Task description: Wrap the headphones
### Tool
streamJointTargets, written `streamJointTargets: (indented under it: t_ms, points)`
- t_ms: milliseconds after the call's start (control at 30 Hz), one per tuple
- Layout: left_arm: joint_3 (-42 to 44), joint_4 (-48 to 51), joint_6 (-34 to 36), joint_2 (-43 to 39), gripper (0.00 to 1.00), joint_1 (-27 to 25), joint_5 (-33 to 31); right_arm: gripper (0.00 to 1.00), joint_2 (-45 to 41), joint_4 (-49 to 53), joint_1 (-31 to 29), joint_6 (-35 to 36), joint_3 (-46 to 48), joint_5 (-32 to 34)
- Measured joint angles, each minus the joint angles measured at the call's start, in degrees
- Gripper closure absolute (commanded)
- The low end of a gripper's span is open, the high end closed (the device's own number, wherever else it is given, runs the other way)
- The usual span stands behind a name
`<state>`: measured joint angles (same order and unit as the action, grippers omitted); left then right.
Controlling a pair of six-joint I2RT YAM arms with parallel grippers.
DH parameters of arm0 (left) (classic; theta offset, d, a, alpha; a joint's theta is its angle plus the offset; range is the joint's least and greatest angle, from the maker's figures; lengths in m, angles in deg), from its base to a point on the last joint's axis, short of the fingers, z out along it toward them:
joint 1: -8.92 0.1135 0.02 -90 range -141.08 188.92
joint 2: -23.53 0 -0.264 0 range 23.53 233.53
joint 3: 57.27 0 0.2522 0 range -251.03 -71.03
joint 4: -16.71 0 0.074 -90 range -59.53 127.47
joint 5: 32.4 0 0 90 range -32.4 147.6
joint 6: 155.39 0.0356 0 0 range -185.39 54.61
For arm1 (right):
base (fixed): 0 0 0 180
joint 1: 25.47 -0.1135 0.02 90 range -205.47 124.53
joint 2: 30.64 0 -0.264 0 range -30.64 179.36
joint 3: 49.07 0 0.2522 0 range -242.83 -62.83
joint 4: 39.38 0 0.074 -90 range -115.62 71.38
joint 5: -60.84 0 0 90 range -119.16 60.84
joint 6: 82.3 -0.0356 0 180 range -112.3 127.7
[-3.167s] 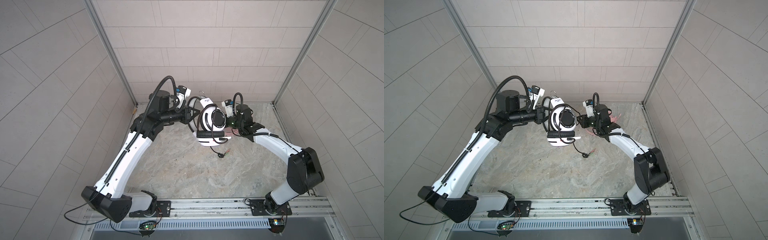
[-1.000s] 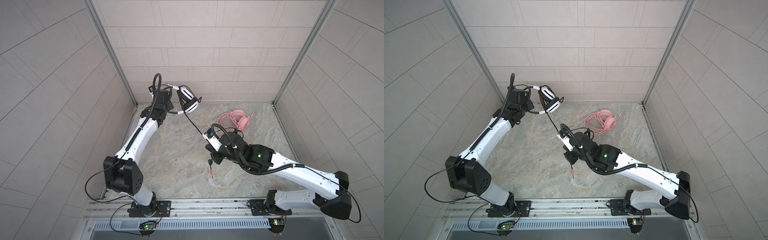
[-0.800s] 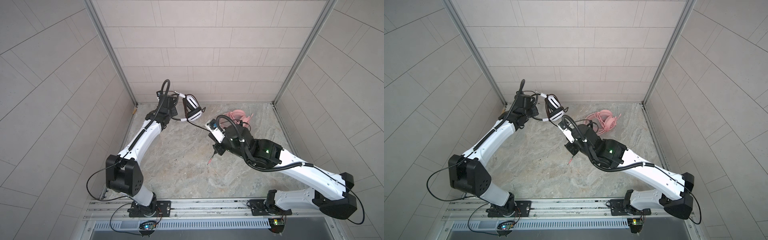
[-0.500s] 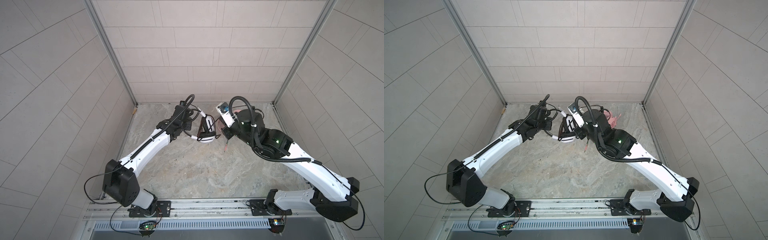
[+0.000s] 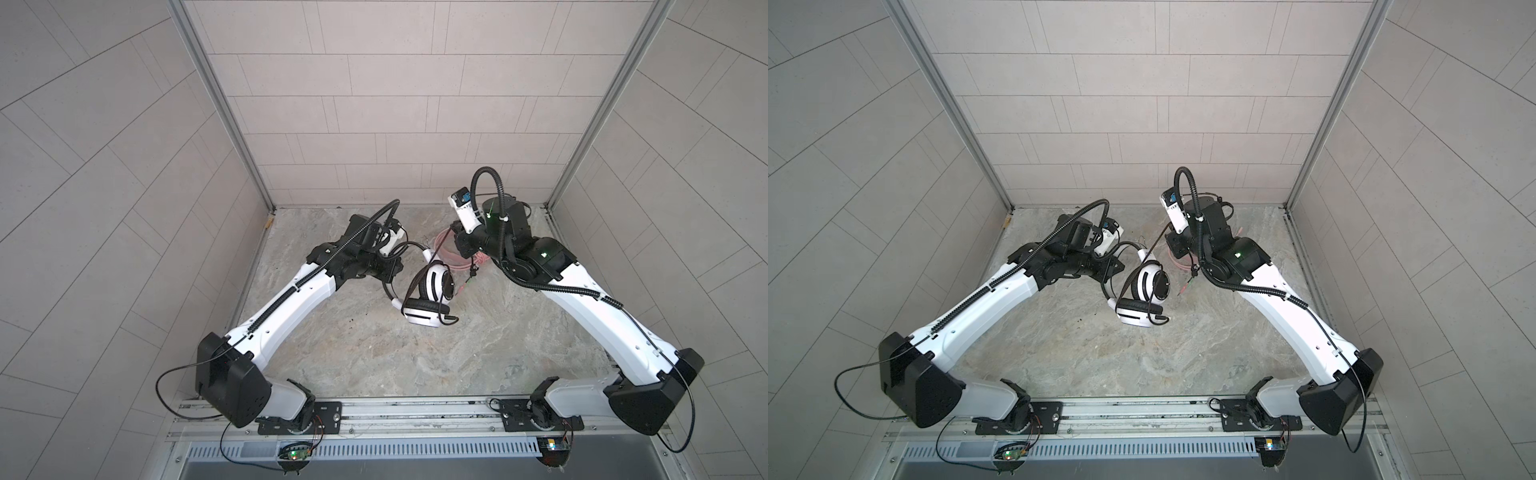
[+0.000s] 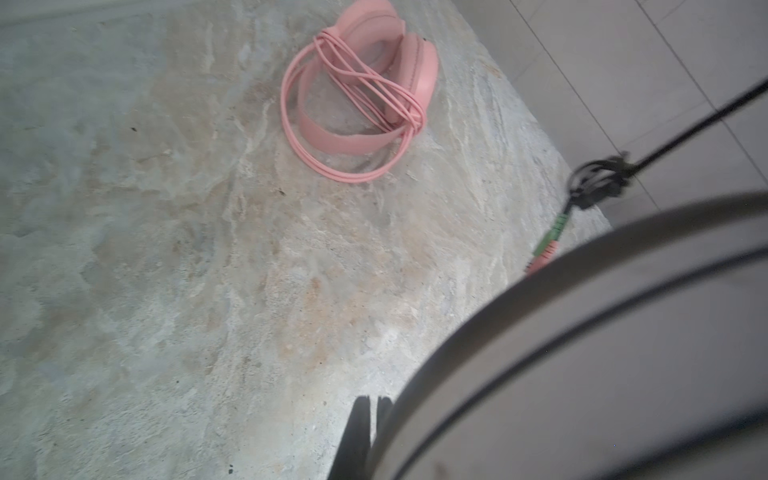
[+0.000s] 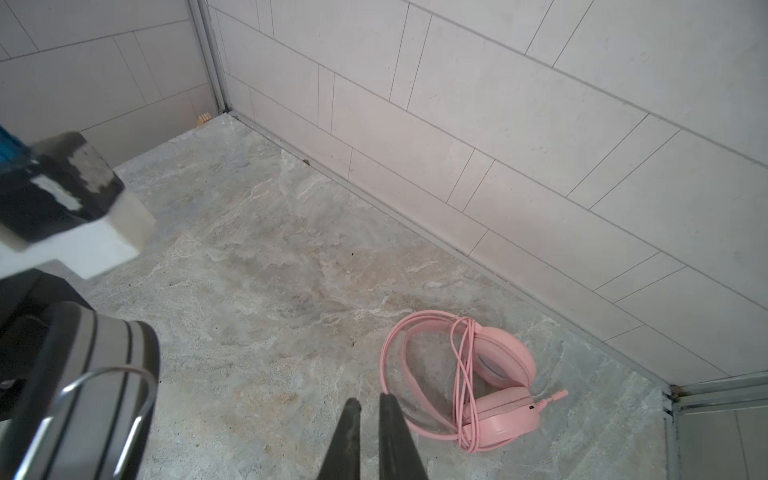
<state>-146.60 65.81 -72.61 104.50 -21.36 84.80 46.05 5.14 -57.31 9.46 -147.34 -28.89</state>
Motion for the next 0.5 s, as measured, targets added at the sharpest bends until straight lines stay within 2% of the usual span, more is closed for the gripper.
streamJointTargets:
  t_ms: [200, 500]
  points:
    - [-0.22, -0.31, -1.55, -2.75, 1.0, 1.57, 5.9, 0.85, 0.0, -3.65, 1.18, -3.98, 5.42, -5.88]
    - [-2.01, -3.48, -4.15, -7.37, 1.0, 3.76, 7.65, 0.82, 0.0, -10.91, 1.73, -12.11, 11.93, -16.79]
